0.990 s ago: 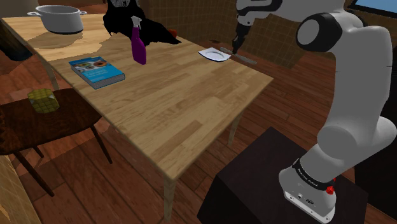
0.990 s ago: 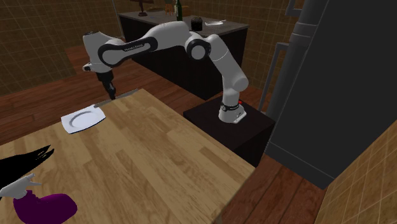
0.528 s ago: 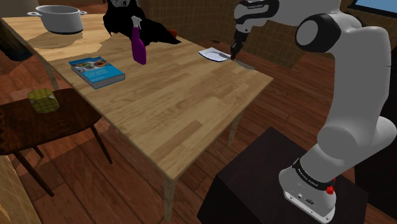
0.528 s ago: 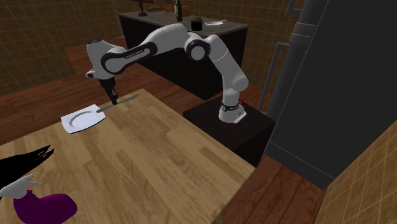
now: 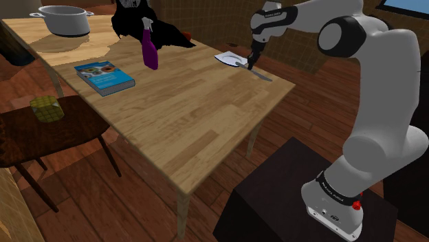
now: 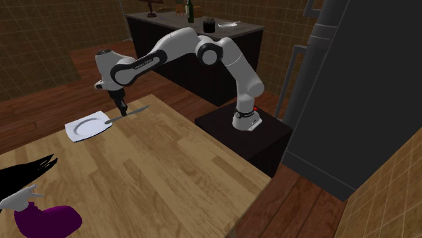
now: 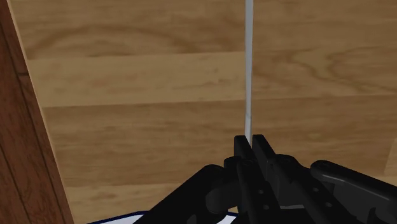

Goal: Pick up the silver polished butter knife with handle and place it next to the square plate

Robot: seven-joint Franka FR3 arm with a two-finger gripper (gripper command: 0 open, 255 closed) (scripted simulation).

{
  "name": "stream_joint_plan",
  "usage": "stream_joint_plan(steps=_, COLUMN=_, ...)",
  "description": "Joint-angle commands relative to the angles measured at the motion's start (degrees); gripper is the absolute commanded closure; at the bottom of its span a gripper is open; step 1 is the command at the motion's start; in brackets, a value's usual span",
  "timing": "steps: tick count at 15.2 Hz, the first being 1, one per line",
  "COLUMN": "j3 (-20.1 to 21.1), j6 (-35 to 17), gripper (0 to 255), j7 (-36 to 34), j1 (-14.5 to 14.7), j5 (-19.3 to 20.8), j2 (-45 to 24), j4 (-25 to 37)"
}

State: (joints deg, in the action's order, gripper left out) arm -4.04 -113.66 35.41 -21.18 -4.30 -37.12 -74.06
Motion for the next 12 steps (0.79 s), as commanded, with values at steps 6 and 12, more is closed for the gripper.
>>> stream_joint_plan(steps=6, j3=0.01, j6=-0.13, gripper=255, j7=0.02, j1=-0.01, j5=-0.02, j2=-0.17, j4=0.01)
stream_joint_plan(steps=12, j3=0.01, j6=-0.13, gripper=0, j7=0.03, j1=-0.01, j5=-0.02, j2=-0.16, j4=0.01)
